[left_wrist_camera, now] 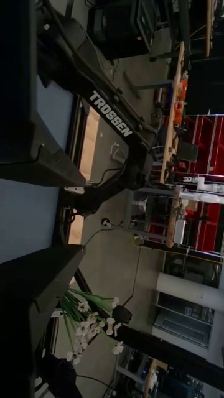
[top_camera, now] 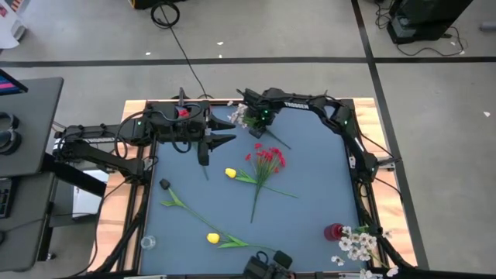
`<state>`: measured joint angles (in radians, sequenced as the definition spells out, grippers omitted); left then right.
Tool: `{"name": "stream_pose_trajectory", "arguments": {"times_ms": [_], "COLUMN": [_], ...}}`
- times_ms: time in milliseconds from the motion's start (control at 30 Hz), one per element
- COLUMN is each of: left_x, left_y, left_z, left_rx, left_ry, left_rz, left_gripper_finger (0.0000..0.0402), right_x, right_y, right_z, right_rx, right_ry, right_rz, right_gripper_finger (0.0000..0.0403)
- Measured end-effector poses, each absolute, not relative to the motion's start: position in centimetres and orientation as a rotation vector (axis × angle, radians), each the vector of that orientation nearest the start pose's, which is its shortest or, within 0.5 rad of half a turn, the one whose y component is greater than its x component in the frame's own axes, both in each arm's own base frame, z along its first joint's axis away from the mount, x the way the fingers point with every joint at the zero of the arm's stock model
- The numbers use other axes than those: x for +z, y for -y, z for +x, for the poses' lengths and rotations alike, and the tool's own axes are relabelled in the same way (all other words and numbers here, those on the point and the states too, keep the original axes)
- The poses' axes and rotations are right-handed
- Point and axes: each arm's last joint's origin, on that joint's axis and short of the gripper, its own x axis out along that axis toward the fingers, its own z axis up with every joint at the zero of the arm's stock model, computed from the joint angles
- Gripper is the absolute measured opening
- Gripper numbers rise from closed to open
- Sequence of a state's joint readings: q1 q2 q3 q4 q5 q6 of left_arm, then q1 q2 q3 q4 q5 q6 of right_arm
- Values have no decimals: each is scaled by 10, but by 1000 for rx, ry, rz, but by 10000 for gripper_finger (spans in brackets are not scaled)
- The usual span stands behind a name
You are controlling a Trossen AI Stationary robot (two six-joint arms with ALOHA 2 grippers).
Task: Sort flowers into vase by color
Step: Put the white flowers into the red vase
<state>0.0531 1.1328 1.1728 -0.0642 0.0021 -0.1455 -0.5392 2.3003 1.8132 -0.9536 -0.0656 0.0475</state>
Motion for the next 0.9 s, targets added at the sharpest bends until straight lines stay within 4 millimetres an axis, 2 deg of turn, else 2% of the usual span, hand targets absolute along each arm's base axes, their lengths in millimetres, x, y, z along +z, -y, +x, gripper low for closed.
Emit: {"name": "stream_pose_trajectory", "arguments": {"times_ms": [133, 300, 367, 433, 500, 700, 900], "left_x": [410, 410, 410, 410, 410, 410, 410], "left_y": [-13, -13, -13, -13, -13, -13, -13], "left_z": [247, 247, 247, 247, 247, 247, 247], "left_rx": [53, 53, 53, 53, 53, 53, 53], "left_ry": [-20, -20, -20, -20, -20, -20, -20], "left_rz": [-146, -146, -146, -146, -146, -146, -146], "left_gripper_finger": [167, 167, 167, 167, 167, 167, 167], "right_x": [140, 142, 146, 153, 167, 227, 296], "right_y": [230, 235, 238, 242, 245, 245, 221], "right_z": [388, 385, 383, 380, 377, 361, 345], "right_rx": [-418, -407, -425, -460, -481, -532, -536], "right_ry": [-1391, -1358, -1331, -1294, -1252, -1107, -906], "right_rz": [470, 537, 580, 613, 623, 623, 570], "right_gripper_finger": [123, 32, 15, 18, 21, 12, 12]}}
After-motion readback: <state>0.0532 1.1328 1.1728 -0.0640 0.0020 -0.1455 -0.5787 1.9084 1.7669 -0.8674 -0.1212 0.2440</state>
